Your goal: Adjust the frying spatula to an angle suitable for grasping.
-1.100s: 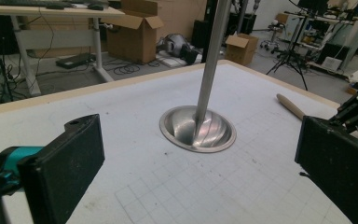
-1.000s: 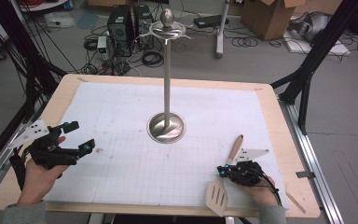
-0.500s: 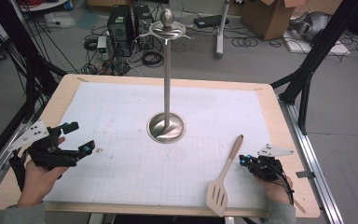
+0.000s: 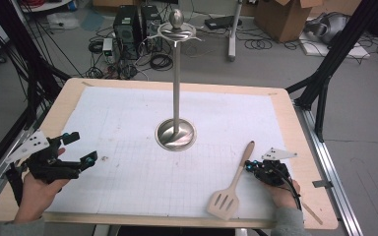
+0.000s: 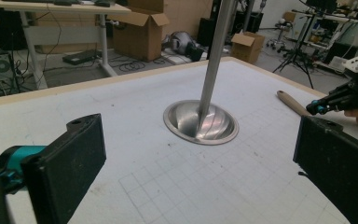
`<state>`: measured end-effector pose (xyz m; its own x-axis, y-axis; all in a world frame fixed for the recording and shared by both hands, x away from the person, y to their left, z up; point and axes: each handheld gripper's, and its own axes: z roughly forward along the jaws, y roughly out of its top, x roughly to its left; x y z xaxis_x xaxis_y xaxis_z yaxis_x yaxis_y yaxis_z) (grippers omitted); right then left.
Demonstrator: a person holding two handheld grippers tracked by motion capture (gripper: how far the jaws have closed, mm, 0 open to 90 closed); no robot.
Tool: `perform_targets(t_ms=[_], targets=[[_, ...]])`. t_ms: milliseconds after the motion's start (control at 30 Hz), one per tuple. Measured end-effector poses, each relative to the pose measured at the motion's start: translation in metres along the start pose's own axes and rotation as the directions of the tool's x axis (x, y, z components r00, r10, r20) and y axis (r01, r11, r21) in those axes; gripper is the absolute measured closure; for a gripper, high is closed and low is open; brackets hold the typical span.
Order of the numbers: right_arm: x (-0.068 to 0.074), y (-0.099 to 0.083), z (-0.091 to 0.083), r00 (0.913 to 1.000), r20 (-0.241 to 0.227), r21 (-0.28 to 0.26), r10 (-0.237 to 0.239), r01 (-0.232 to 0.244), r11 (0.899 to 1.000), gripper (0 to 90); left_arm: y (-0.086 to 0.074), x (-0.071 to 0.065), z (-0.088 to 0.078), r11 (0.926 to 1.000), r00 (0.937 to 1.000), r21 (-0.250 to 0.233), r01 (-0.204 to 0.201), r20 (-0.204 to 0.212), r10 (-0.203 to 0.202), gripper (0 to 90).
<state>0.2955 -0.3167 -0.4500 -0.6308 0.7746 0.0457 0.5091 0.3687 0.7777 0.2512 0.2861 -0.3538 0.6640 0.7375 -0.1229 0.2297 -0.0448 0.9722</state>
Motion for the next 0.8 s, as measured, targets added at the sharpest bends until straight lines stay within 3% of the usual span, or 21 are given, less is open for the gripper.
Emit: perform_targets(t_ms=[500, 800], targets=[[0.003, 0.012, 0.014, 0.9999, 0.008, -0.014, -0.012, 0.012, 1.0, 90.0, -0.004, -0.001, -0.012, 1.0, 0.9999, -0.001, 0.004, -0.011, -0.004, 2.7], [0.004, 0.022, 0.027, 0.9992, -0.016, -0.014, -0.035, 0.035, 0.999, 90.0, -0.005, -0.007, -0.015, 0.9998, 0.9997, 0.015, -0.015, -0.021, 0.015, 2.7]])
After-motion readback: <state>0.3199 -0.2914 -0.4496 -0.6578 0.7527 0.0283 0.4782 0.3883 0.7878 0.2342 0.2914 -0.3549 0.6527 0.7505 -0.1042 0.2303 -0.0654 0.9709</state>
